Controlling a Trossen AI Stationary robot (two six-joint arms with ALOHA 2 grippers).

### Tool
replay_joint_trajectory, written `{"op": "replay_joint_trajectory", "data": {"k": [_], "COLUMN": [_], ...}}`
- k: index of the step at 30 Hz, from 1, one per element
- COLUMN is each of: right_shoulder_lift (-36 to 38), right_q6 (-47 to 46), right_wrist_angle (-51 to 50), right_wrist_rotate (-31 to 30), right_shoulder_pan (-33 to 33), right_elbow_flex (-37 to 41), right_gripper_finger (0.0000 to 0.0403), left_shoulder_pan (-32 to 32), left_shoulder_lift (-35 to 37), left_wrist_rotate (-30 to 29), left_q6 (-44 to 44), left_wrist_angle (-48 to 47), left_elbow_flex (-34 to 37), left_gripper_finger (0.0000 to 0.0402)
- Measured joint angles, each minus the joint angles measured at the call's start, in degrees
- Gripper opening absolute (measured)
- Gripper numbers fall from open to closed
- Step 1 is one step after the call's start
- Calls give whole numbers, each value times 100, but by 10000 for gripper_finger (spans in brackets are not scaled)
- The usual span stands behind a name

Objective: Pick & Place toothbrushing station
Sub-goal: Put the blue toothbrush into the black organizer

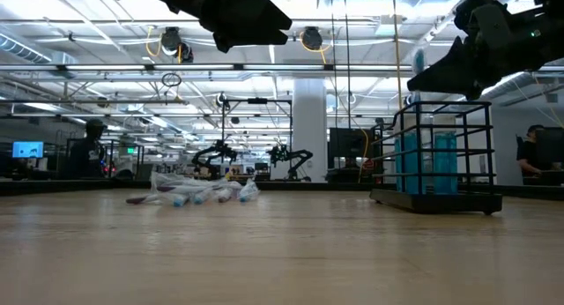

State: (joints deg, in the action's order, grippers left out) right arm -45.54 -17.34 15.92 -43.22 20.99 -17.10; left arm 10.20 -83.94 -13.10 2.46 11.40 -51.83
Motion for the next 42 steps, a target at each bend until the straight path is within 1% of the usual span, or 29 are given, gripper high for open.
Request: {"op": "replay_joint_trajectory", "data": {"k": [5,8,11,19,24,28,30,42], "right_shoulder_lift": [0,0,60,489,638,644,652,1180], "right_q6": [3,99,186,195,162,186,313,1976], "right_wrist_angle": [-4,-6,-7,48,10,-15,145,2022], "right_wrist_rotate": [0,0,2,2,2,-9,-15,-21], "right_shoulder_pan": [0,0,0,0,13,13,11,11], "right_elbow_flex": [0,0,0,0,0,0,0,0], "right_gripper_finger": [35,51,80,182,221,232,232,215], "left_shoulder_pan": [0,0,0,0,0,0,0,0], "left_shoulder_lift": [0,0,0,0,0,0,0,0], "left_wrist_rotate": [0,0,0,0,0,0,2,2], "left_q6": [-2,-2,-4,-11,-11,-9,3,83], "left_wrist_angle": [0,-2,-2,-51,-96,-139,-153,-240], "left_elbow_flex": [0,0,0,0,1,2,2,2], "left_gripper_finger": [191,191,191,191,191,191,191,191]}}
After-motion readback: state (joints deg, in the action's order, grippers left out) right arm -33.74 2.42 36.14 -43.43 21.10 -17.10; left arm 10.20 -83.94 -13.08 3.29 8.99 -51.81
